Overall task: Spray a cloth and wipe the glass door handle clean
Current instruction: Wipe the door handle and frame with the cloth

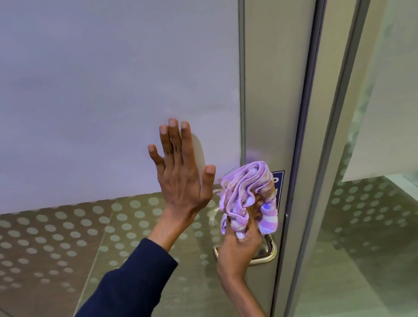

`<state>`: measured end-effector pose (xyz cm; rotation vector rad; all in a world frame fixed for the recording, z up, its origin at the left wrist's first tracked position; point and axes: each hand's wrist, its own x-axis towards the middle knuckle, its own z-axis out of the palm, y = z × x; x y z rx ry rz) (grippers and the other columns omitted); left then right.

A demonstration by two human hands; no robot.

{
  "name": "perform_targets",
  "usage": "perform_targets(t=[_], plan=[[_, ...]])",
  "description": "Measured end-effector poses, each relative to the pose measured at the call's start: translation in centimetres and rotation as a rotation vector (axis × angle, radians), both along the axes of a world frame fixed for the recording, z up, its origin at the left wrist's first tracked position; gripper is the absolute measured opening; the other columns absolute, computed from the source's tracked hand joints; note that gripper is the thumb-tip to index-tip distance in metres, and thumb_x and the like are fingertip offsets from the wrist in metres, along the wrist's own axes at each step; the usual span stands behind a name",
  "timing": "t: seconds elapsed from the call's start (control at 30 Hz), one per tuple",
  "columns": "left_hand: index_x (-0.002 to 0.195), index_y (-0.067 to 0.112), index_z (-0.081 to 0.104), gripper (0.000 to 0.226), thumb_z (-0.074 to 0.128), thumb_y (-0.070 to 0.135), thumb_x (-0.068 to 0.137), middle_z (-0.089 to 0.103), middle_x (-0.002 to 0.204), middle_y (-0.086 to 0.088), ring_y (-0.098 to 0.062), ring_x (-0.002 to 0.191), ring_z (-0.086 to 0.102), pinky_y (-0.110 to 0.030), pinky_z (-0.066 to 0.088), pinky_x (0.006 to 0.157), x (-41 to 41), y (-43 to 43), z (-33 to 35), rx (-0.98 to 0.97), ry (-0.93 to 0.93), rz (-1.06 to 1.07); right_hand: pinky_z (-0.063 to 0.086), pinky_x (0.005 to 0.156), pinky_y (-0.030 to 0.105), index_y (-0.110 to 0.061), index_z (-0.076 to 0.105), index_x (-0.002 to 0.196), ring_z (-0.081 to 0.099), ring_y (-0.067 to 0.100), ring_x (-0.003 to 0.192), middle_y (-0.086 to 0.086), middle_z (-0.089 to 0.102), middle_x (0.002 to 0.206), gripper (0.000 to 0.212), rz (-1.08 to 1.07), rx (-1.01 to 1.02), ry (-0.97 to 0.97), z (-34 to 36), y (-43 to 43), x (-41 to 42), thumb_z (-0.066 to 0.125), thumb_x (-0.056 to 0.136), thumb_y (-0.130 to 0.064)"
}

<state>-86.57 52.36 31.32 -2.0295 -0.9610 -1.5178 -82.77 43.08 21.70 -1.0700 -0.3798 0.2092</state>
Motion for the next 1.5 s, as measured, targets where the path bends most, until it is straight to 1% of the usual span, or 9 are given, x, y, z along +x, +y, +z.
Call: perform_targets(t=[0.1, 0.2, 0.3, 0.43, 0.53, 0.73, 0.9, 1.37, 1.5], plan=[[0.156, 0.021, -0.014, 0.07, 0.0, 0.056, 0.097, -0.025, 0.164, 0.007, -0.013, 0.153, -0.021, -0.036, -0.021, 0.123, 0.1, -0.1, 0.0, -0.004, -0.003, 0.012, 0.05, 0.098, 0.053, -0.013, 0.072, 0.113, 0.065, 0.035, 0.112, 0.013, 0.073, 0.114, 0.049, 0.077, -0.009, 0.056, 0.2, -0.8, -0.2, 0.062, 0.074, 0.016], [0.156, 0.022, -0.014, 0.068, 0.0, 0.055, 0.098, -0.026, 0.163, 0.007, -0.012, 0.152, -0.023, -0.036, -0.022, 0.122, 0.0, -0.2, 0.2, -0.011, 0.006, 0.031, 0.057, 0.078, 0.02, -0.042, 0.074, 0.101, 0.068, -0.001, 0.089, -0.01, 0.074, 0.092, 0.07, 0.205, -0.02, 0.033, 0.7, -2.2, -0.9, 0.058, 0.082, 0.023], [0.156, 0.024, -0.014, 0.066, 0.0, 0.053, 0.098, -0.026, 0.164, 0.007, -0.013, 0.152, -0.023, -0.036, -0.022, 0.122, -0.2, -0.4, 0.3, -0.03, 0.011, 0.031, 0.055, 0.087, 0.022, -0.026, 0.07, 0.105, 0.068, 0.004, 0.101, -0.01, 0.075, 0.106, 0.049, 0.253, -0.057, 0.069, 1.0, -3.6, -0.4, 0.064, 0.083, 0.018], [0.156, 0.025, -0.013, 0.065, 0.002, 0.053, 0.099, -0.025, 0.164, 0.008, -0.012, 0.153, -0.022, -0.036, -0.021, 0.123, -0.2, -0.6, 0.3, -0.05, 0.013, 0.022, 0.051, 0.062, 0.025, 0.002, 0.067, 0.095, 0.058, 0.02, 0.077, 0.02, 0.068, 0.09, 0.015, 0.249, -0.024, 0.148, 0.9, -6.2, 1.8, 0.074, 0.082, -0.001], [0.156, 0.025, -0.012, 0.065, 0.003, 0.053, 0.099, -0.025, 0.164, 0.007, -0.012, 0.153, -0.022, -0.037, -0.021, 0.123, -0.3, -0.6, 0.2, -0.051, 0.021, 0.026, 0.054, 0.067, 0.033, -0.01, 0.074, 0.09, 0.065, 0.018, 0.073, 0.004, 0.073, 0.081, 0.01, 0.191, 0.01, 0.196, 1.2, -8.8, 3.4, 0.075, 0.08, -0.01], [0.156, 0.027, -0.013, 0.066, 0.001, 0.055, 0.098, -0.027, 0.163, 0.008, -0.012, 0.152, -0.023, -0.036, -0.022, 0.122, -0.3, -0.7, 0.3, -0.064, 0.023, 0.035, 0.056, 0.064, 0.019, -0.031, 0.078, 0.078, 0.066, 0.0, 0.069, -0.015, 0.074, 0.075, 0.031, 0.018, 0.105, 0.018, 2.0, -12.2, 7.8, 0.071, 0.082, -0.001], [0.156, 0.027, -0.012, 0.065, 0.001, 0.055, 0.098, -0.027, 0.163, 0.008, -0.012, 0.152, -0.023, -0.036, -0.022, 0.122, -0.2, -0.6, 0.2, -0.065, 0.019, 0.028, 0.046, 0.059, 0.018, -0.042, 0.069, 0.077, 0.054, -0.005, 0.059, -0.02, 0.067, 0.067, 0.01, -0.026, -0.106, -0.319, 1.3, -12.9, 10.2, 0.069, 0.076, -0.032], [0.156, 0.029, -0.008, 0.065, 0.0, 0.056, 0.098, -0.026, 0.163, 0.006, -0.013, 0.153, -0.021, -0.037, -0.021, 0.122, -0.2, -0.1, -0.1, -0.03, 0.02, 0.031, 0.053, 0.088, 0.037, -0.009, 0.064, 0.128, 0.069, 0.023, 0.095, 0.006, 0.07, 0.124, 0.06, 0.084, -0.545, -0.901, -3.8, -9.4, 10.0, 0.073, 0.07, 0.0], [0.156, 0.029, -0.007, 0.064, 0.001, 0.056, 0.098, -0.025, 0.163, 0.007, -0.013, 0.152, -0.021, -0.037, -0.021, 0.122, -0.2, 0.0, -0.1, -0.021, 0.019, 0.032, 0.047, 0.098, 0.045, -0.008, 0.066, 0.119, 0.064, 0.025, 0.117, 0.005, 0.062, 0.136, 0.05, 0.107, -0.569, -0.938, -4.5, -8.5, 9.2, 0.068, 0.069, -0.009]])
